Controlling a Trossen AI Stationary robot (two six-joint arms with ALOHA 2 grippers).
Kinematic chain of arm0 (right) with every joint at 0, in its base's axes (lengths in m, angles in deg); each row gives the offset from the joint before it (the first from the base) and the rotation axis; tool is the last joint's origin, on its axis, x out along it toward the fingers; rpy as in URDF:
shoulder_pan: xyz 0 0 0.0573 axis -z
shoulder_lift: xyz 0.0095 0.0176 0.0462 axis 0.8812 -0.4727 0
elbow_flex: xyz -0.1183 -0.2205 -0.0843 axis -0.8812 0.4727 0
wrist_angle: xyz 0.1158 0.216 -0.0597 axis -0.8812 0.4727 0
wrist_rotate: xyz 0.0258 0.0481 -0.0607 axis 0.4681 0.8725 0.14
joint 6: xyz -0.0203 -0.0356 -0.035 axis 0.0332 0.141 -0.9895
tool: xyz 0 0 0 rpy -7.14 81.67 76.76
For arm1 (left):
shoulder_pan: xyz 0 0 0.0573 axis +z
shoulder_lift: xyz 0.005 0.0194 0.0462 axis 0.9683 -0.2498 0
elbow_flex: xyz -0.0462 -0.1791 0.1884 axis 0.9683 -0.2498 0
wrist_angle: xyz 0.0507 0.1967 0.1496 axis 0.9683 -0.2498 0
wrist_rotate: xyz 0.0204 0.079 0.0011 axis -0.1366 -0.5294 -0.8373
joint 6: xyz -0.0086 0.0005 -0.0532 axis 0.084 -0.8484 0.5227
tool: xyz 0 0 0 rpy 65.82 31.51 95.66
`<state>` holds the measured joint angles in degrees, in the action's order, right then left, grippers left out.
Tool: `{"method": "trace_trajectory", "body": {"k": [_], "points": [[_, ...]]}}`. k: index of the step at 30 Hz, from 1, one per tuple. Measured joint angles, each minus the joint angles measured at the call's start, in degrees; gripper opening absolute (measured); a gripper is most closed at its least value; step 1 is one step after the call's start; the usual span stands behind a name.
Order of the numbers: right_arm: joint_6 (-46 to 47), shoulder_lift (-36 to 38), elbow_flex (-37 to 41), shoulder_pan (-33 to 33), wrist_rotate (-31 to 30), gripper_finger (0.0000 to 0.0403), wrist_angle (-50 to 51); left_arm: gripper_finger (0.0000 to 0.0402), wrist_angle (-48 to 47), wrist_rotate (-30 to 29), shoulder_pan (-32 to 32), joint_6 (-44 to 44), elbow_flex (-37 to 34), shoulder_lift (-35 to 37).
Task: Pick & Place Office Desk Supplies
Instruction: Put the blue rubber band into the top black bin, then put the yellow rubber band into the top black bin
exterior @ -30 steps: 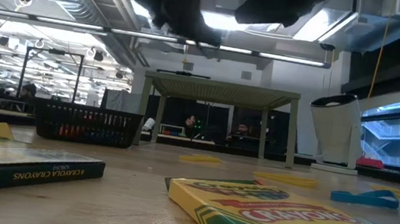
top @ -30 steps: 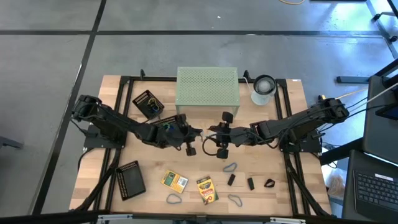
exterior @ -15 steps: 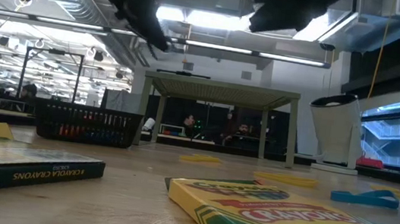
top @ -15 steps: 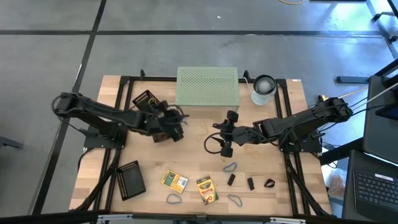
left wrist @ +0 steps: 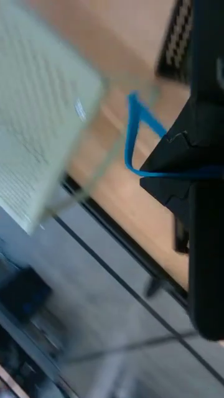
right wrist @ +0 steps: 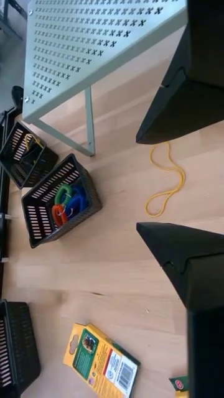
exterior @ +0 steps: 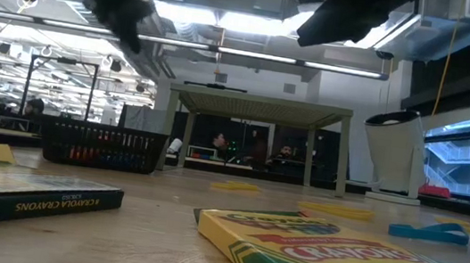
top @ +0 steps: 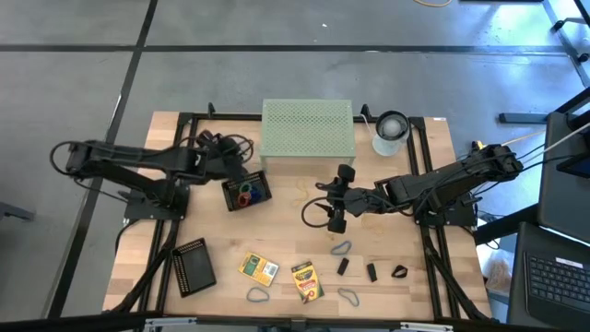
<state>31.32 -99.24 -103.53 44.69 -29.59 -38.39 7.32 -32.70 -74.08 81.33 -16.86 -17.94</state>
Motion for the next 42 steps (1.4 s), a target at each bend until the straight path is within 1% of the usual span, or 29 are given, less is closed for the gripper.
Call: {"method": "trace_trajectory", "body": {"k": [5, 7, 10, 14, 17, 20, 26, 31, 34, 38, 42], "points": [[0.7, 0.0, 0.0, 0.0, 0.0, 0.0221, 0.0, 0.0003, -0.9, 0.5, 7.0, 1.6, -4.4, -0.1], [0.7, 0.0, 0.0, 0.0, 0.0, 0.0221, 0.0, 0.0003, -0.1, 1.7, 10.0, 1.6, -6.8, -0.1], [0.7, 0.0, 0.0, 0.0, 0.0, 0.0221, 0.0, 0.0004, 2.5, 4.8, 13.8, 1.3, -10.6, -0.1], [0.0, 0.0, 0.0, 0.0, 0.0, 0.0221, 0.0, 0.0004, 7.0, 6.5, 18.2, -1.0, -14.7, -0.1], [-0.4, 0.0, 0.0, 0.0, -0.2, 0.0221, 0.0, 0.0004, 10.6, 8.0, 20.9, -1.3, -16.6, -0.1], [-0.4, 0.0, 0.0, 0.0, -0.2, 0.0221, 0.0, 0.0004, 11.5, 10.4, 23.1, -3.8, -17.4, -0.1], [0.5, 0.0, 0.0, 0.0, -0.1, 0.0221, 0.0, 0.0004, 11.6, 11.5, 24.4, -4.4, -17.4, -0.1], [0.6, 0.0, 0.0, 0.0, 0.1, 0.0221, 0.4, 0.0012, 11.6, 15.2, 24.4, -4.5, -17.4, -0.1], [0.7, 0.0, 0.0, 0.0, 1.5, 0.0221, 0.4, 0.0033, 11.6, 16.4, 24.4, -4.6, -17.4, -0.1], [0.7, 0.0, 0.0, 0.0, 3.0, 0.0221, 0.5, 0.0071, 11.6, 16.2, 24.4, -4.6, -17.4, -0.1], [1.0, 0.0, 0.0, 0.0, 3.0, 0.0221, 2.3, 0.0103, 11.6, 13.0, 24.4, -1.9, -17.4, -0.1]]}}
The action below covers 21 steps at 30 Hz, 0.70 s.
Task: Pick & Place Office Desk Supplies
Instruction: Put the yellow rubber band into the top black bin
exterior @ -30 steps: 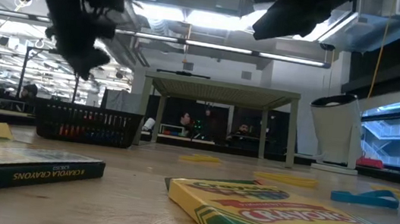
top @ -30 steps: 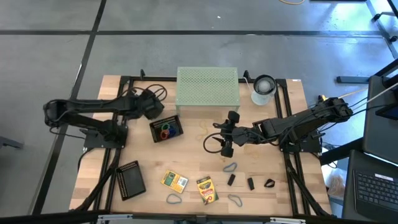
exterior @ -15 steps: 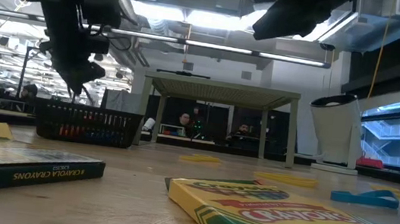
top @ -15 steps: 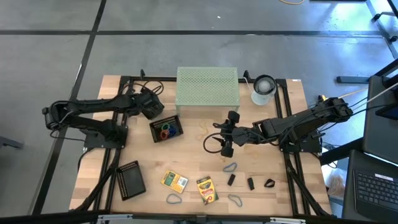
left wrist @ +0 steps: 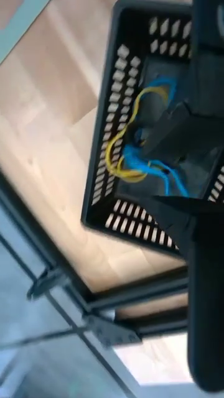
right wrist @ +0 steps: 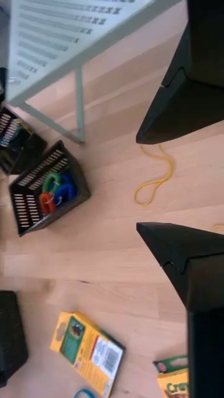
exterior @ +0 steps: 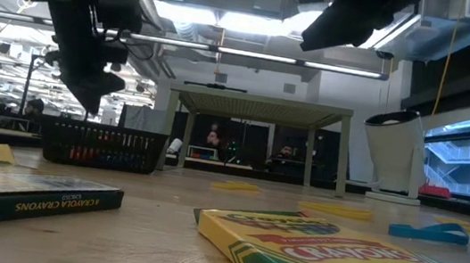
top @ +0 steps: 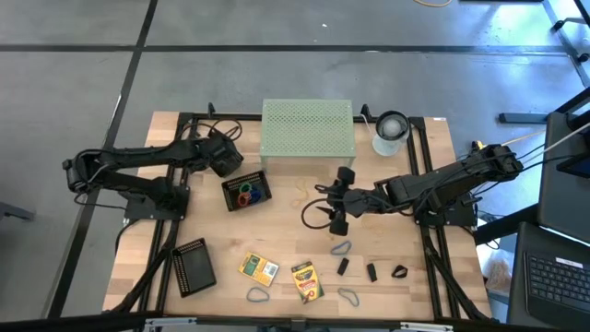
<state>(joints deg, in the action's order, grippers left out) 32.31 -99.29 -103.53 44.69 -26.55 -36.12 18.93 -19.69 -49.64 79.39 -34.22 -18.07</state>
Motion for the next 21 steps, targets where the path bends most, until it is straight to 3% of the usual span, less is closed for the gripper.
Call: {"method": "trace_trajectory", "body": {"k": [5, 10, 14, 21], "points": [[6.5, 0.0, 0.0, 0.0, 0.0, 0.0221, 8.6, 0.0122, 0.0, -2.7, 0.0, 0.7, 0.0, 0.0], [19.4, -0.1, 1.1, 0.0, 0.3, 0.0221, 20.4, 0.0124, 0.8, -2.7, -0.1, 1.3, 0.0, 0.0], [26.8, -0.1, 4.5, 0.0, 5.6, 0.0221, 25.3, 0.0116, 2.4, -2.6, -1.7, 2.8, 0.0, 0.0], [38.9, -0.1, 13.1, 0.0, 13.6, 0.0221, 24.7, 0.0107, 5.4, -0.6, -7.5, 3.2, 0.0, 0.0]]}}
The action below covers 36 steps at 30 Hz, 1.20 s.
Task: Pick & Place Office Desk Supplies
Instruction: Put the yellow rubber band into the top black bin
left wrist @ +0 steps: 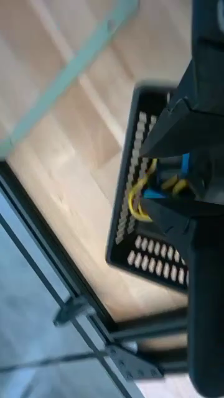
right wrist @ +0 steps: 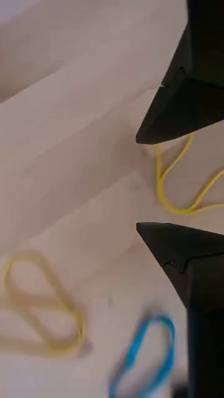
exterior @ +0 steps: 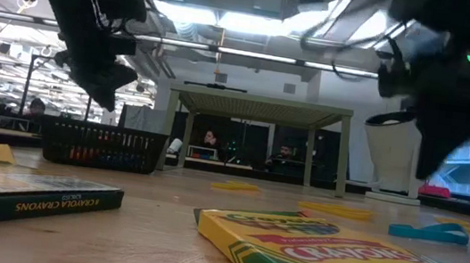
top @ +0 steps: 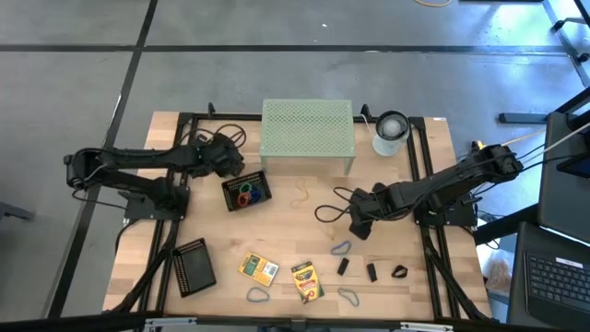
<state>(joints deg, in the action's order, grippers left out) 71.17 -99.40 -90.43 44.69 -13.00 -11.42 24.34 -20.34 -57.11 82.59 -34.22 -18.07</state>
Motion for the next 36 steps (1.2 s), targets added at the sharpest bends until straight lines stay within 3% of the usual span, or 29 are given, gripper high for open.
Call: {"method": "trace_trajectory", "body": {"k": [7, 16, 25, 29, 36], "points": [[12.6, 0.0, 4.5, 0.0, -0.1, 0.0221, -3.2, 0.0105, 6.4, 0.2, -5.6, 0.2, 0.0, 0.0], [20.6, -0.2, 8.0, 0.0, -1.4, 0.0221, -3.7, 0.0102, 14.0, 1.5, -12.5, 0.5, 0.0, 0.0], [22.0, -0.1, 10.5, 0.0, -2.0, 0.0221, -5.0, 0.0102, 17.8, 1.3, -19.2, 1.8, 0.0, 0.0], [18.2, 0.1, 11.7, 0.0, -3.5, 0.0219, -7.1, 0.0102, 20.4, 1.1, -21.4, 1.7, 0.0, 0.0], [16.1, 0.1, 12.5, 0.1, -3.5, 0.0174, -8.0, 0.0102, 22.8, 1.0, -24.8, 1.7, 0.0, 0.0]]}}
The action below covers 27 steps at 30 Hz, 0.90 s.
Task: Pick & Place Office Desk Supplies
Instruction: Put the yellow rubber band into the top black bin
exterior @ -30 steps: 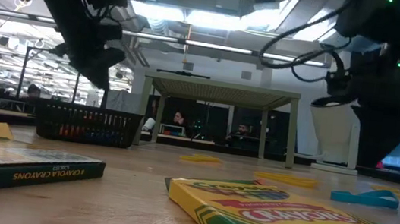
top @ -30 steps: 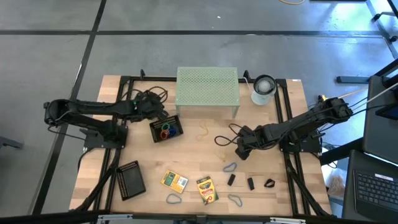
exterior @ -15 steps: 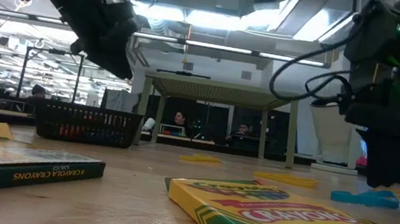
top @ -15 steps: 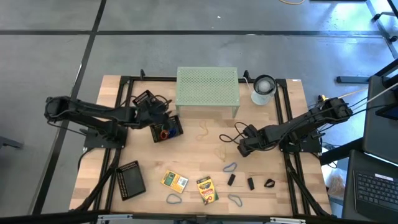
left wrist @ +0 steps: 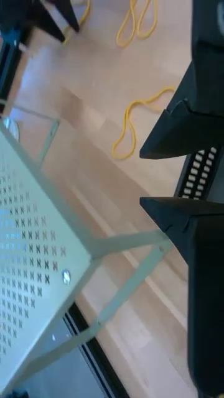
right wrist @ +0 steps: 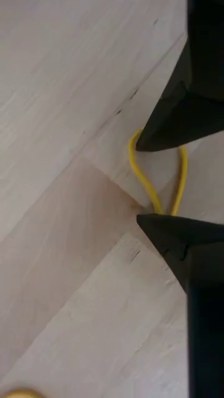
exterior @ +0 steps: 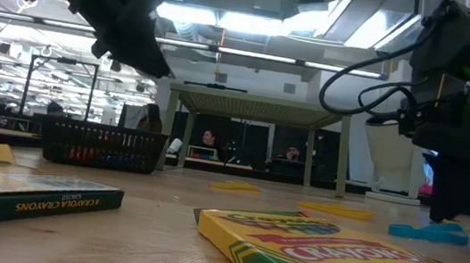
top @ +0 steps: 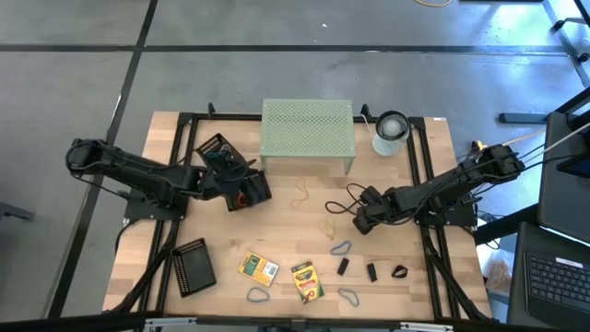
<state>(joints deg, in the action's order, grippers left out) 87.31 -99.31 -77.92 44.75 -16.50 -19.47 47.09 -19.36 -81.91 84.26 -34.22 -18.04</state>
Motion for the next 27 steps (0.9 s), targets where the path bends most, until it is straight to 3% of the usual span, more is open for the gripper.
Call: {"method": "trace_trajectory", "body": {"k": [14, 27], "points": [[-9.4, -0.1, 0.4, 0.0, 0.0, 0.0012, -4.6, 0.0102, 0.2, -0.1, -4.6, 0.0, 0.0, 0.0], [-23.5, -0.1, -5.5, 0.1, -1.5, 0.0002, -7.1, 0.0102, 4.5, -0.9, -5.2, 0.0, 0.0, 0.0]]}}
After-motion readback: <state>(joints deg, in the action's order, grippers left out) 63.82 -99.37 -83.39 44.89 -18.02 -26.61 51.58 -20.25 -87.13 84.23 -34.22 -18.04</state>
